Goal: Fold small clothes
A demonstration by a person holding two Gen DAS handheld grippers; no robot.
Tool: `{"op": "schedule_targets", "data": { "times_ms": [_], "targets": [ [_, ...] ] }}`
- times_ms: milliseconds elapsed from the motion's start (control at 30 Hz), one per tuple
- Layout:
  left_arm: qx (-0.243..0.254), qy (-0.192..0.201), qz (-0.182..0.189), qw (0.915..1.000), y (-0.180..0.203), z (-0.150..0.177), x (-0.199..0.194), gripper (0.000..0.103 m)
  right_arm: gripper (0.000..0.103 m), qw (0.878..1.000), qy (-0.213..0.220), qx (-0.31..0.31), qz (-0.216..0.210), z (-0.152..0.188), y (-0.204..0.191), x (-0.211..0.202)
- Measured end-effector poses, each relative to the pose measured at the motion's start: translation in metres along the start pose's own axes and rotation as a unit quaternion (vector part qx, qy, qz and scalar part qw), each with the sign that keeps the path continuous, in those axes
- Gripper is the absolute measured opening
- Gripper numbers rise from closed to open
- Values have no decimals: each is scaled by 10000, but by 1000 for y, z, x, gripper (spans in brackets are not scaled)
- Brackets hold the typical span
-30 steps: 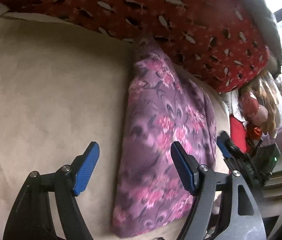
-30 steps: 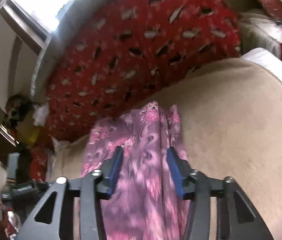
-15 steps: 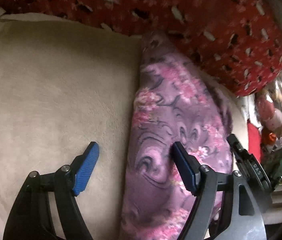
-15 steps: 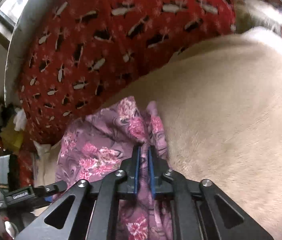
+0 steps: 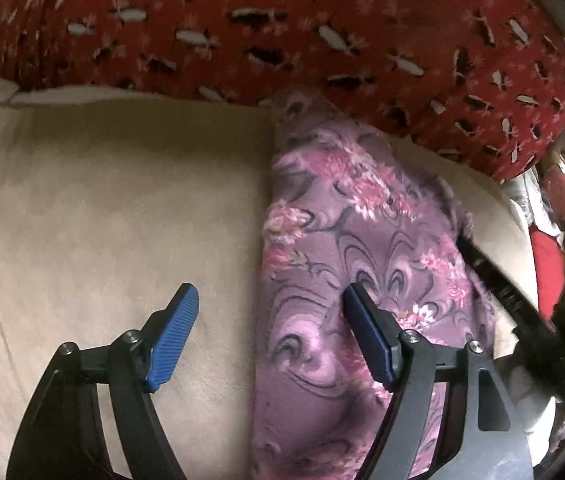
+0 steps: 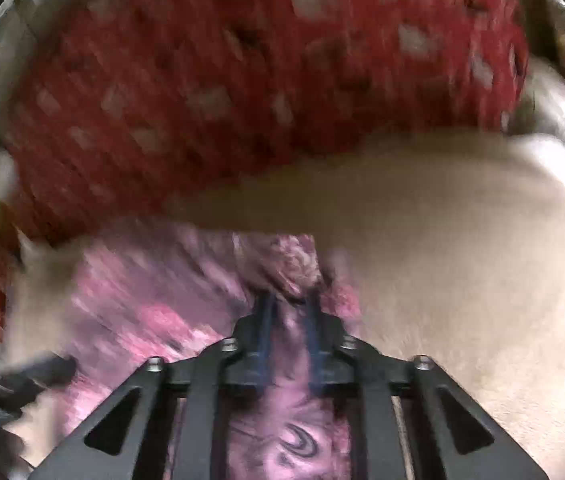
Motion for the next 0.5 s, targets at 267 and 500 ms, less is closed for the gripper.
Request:
{"op": "schedule_targets", "data": {
  "times_ms": [267, 500],
  "targets": [
    [41, 110, -77, 9999, -5, 10, -13, 76, 20, 9984, 389, -42, -417, -3, -13, -47],
    [20, 68, -158, 9998, -9, 26, -29, 76, 20, 9942, 556, -378, -840, 54, -21, -99]
  ]
}}
Point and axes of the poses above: each gripper's, at about its wrist camera, not at the fingertips, and x roughly the way its jaws point, y to its right, z to its underside, the point moved 3 cm from there along x, roughly the way its jaws point, and after that the axes turned 10 degrees about y, right-handed, at the moved point
